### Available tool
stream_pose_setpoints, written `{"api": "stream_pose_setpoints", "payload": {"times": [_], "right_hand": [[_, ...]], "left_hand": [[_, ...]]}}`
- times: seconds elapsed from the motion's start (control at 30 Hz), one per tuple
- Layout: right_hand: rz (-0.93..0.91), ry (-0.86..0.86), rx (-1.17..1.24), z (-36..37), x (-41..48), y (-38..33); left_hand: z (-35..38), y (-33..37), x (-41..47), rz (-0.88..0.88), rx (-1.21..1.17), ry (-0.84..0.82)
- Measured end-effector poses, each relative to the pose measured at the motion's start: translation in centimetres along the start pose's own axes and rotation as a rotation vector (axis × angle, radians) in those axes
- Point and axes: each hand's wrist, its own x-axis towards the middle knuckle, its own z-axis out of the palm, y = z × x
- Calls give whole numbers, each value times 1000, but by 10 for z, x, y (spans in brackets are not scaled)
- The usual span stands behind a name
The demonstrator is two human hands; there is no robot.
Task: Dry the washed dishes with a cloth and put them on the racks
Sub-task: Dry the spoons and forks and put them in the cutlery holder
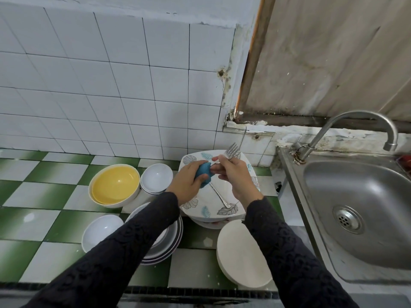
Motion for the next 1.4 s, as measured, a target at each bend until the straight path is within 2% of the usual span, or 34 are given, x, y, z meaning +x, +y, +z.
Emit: {"api": "stream_pose_setpoints", "payload": {"times": [0.23, 0.37, 0.43, 0.5, 0.57, 0.63, 0.67, 0.7, 0.77, 0.83, 0.9, 0.97, 1.07, 1.13, 1.2, 1.3, 1.4], "right_hand": [[-52, 2, 14, -11, 3, -5], [-46, 38, 57, -13, 5, -10], [-52, 61, 101, -17, 7, -15], [-66, 64, 96, -23, 8, -20], [-74, 56, 53, -26, 9, -21], [-63, 53, -11, -25, 9, -19], [-53, 50, -37, -23, 10, -16], [-44, 47, -61, -20, 11, -13], [-45, 43, -112, -14, 12, -7], [-62, 42, -182, -7, 11, -3], [-83, 38, -255, 1, 9, 0], [-104, 42, -327, 8, 8, 0], [-80, 125, -360, 12, 16, -2], [-35, 157, -289, 10, 18, -6], [-23, 166, -233, 6, 17, -10], [-63, 173, -186, 3, 16, -9], [-85, 141, -252, 9, 18, 1]], "left_hand": [[-14, -8, -1, -91, -161, -73], [-16, -15, -3, -169, -203, -39], [-19, -23, -3, -269, -269, 23], [-20, -34, -3, -435, -481, 79], [-22, -35, -3, -595, -917, 121], [-28, -30, -4, -644, -1266, 121], [-31, -25, -2, -630, -1308, 103], [-33, -18, -1, -612, -1301, 97], [-31, -2, 3, -588, -1218, 197], [-25, 10, 8, -519, -1005, 325], [-16, 25, 9, -451, -799, 350], [-6, 34, 7, -351, -688, 266], [13, 32, -3, -29, -447, 37], [17, 27, -8, 72, -236, 11], [15, 21, -9, 57, -179, 3], [8, 16, -7, -98, -216, -12], [6, 20, -4, -51, -217, -4]]}}
